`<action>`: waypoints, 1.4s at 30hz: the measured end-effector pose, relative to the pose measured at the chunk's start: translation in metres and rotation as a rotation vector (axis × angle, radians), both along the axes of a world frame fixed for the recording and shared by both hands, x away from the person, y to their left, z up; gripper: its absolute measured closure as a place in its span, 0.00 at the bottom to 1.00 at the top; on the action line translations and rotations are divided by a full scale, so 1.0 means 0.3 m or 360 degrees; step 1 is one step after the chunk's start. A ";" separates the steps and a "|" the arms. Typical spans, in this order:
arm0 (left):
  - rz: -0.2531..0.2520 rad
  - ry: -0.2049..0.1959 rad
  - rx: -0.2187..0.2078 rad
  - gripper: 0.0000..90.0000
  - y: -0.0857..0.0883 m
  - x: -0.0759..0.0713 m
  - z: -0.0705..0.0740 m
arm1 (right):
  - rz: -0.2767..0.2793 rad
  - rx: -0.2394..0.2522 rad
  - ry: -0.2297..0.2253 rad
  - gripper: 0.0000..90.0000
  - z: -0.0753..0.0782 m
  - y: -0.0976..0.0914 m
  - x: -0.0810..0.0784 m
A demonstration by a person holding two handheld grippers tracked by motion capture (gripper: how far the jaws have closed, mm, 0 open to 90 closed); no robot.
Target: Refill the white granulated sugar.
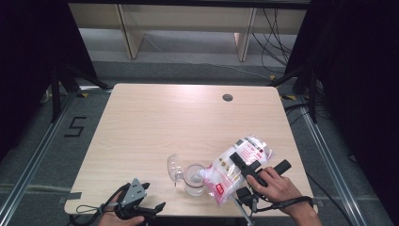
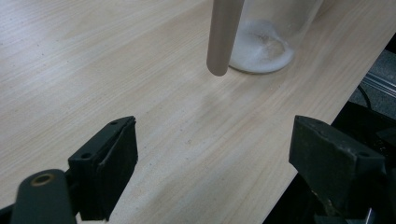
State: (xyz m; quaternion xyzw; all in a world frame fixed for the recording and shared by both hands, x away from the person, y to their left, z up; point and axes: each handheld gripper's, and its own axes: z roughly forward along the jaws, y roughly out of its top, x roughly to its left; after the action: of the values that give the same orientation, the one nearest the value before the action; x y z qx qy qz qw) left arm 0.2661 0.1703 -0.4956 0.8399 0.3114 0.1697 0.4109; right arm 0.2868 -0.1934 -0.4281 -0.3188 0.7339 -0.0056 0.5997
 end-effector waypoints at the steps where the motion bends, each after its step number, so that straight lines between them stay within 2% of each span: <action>1: 0.0000 0.0002 -0.0001 0.17 0.000 0.000 0.000 | 0.0005 0.0009 -0.0003 0.61 0.000 -0.001 0.000; 4: -0.0003 0.0001 0.0000 0.17 0.000 0.000 0.000 | 0.0002 0.0025 0.0007 0.61 -0.001 -0.002 -0.001; 5: 0.0010 0.0024 -0.0043 0.17 -0.006 -0.004 -0.003 | 0.0006 0.0005 -0.0003 0.61 0.003 -0.001 0.000; 11: 0.0008 0.0032 -0.0039 0.17 -0.005 -0.005 -0.003 | 0.0000 0.0011 0.0004 0.61 0.002 -0.003 -0.001; 14: 0.0009 0.0032 -0.0040 0.17 -0.005 -0.006 -0.003 | 0.0000 -0.0043 -0.0016 0.61 0.009 -0.001 -0.002; 16: 0.0008 0.0017 -0.0034 0.17 -0.004 -0.003 -0.003 | -0.0001 -0.0044 -0.0014 0.61 0.009 -0.001 -0.002; 17: -0.0002 0.0001 0.0001 0.17 0.000 0.000 0.000 | -0.0001 -0.0046 -0.0016 0.61 0.009 -0.001 -0.003; 19: 0.0002 -0.0001 0.0000 0.17 0.000 0.000 0.000 | 0.0000 -0.0049 -0.0018 0.61 0.009 -0.001 -0.003; 23: 0.0010 -0.0006 -0.0021 0.17 -0.002 -0.001 -0.002 | 0.0003 -0.0043 -0.0020 0.61 0.009 -0.002 -0.002; 24: 0.0000 -0.0002 0.0000 0.17 0.000 0.000 0.000 | 0.0003 -0.0044 -0.0021 0.61 0.009 -0.002 -0.002; 27: 0.0001 -0.0001 0.0000 0.17 0.000 0.000 0.000 | 0.0002 -0.0045 -0.0020 0.61 0.011 -0.003 -0.002; 28: -0.0001 -0.0001 0.0002 0.17 0.000 0.000 0.000 | 0.0003 -0.0003 -0.0002 0.61 0.004 -0.003 -0.001; 29: -0.0001 -0.0001 0.0001 0.17 0.000 0.000 0.000 | 0.0032 -0.0038 -0.0013 0.61 0.009 0.001 0.002; 30: -0.0001 -0.0001 0.0001 0.17 0.000 0.000 0.000 | 0.0000 -0.0007 -0.0006 0.61 0.004 -0.003 -0.002; 42: -0.0006 -0.0003 0.0001 0.17 0.000 0.000 0.000 | 0.0001 -0.0014 -0.0011 0.62 0.005 -0.005 -0.002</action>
State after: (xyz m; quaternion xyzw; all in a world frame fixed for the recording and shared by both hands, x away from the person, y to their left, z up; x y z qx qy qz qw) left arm 0.2663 0.1703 -0.4958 0.8405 0.3093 0.1697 0.4111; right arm 0.2862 -0.1949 -0.4265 -0.3217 0.7318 -0.0098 0.6008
